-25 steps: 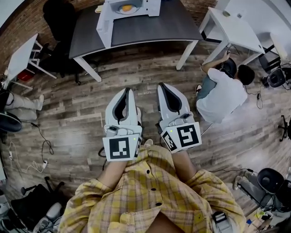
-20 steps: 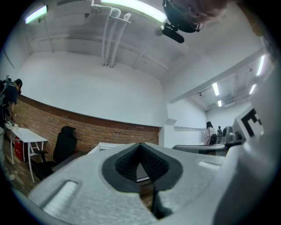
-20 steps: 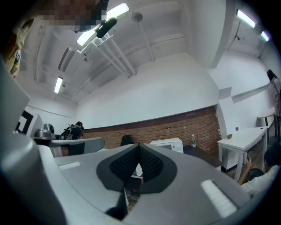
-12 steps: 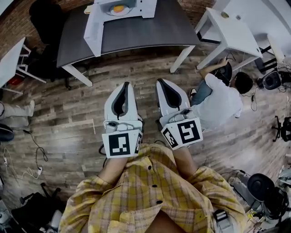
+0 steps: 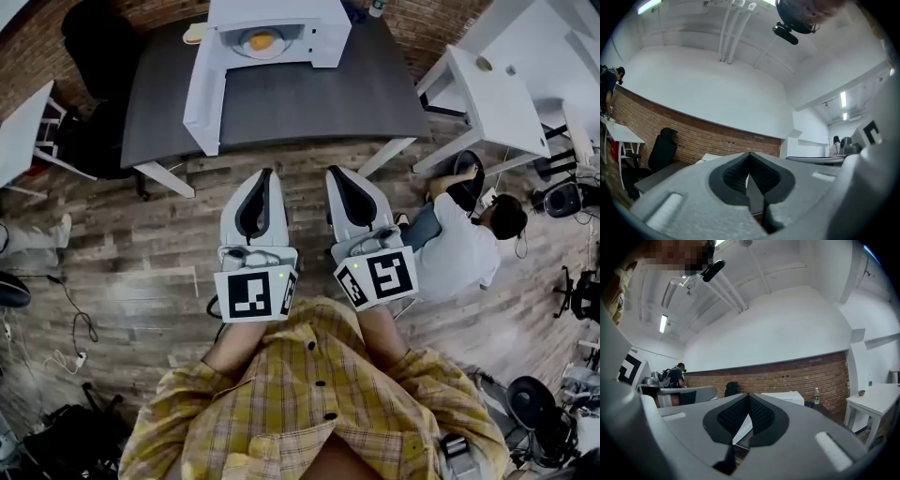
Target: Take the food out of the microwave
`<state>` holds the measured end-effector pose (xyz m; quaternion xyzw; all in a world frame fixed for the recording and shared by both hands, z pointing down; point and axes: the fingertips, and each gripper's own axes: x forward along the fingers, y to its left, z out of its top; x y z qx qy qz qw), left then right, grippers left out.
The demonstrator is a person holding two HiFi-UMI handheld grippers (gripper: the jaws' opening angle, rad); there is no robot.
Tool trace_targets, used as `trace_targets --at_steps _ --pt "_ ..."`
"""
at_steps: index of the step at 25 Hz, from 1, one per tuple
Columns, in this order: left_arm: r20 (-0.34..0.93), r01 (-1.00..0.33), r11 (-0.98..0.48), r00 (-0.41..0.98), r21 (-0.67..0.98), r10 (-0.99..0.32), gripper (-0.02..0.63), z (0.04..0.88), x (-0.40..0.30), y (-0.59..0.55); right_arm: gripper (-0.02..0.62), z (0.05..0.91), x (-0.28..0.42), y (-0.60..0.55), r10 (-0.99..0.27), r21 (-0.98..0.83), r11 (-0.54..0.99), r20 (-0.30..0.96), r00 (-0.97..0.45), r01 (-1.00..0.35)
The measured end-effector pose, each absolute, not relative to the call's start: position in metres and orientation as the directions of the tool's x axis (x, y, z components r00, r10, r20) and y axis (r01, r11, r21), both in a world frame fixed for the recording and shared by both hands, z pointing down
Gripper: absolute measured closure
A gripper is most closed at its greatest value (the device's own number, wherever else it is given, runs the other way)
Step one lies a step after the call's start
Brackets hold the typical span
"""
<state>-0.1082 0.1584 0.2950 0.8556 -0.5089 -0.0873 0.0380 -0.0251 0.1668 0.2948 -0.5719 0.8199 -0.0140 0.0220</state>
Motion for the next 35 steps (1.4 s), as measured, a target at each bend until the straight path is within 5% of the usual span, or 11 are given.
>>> trace_targets --at_steps 13,35 --pt "-0.105 -0.846 -0.504 0.493 0.176 -0.864 0.606 0.286 -0.099 0.009 0.591 0.29 -0.02 0.015 -0.943 -0.028 0.332 0.016 -0.332 -0.943" --pt "-0.045 -0.884 -0.454 0.452 0.109 -0.891 0.606 0.298 -0.047 -0.075 0.591 0.302 0.027 -0.078 -0.928 -0.08 0.37 0.017 -0.372 -0.926"
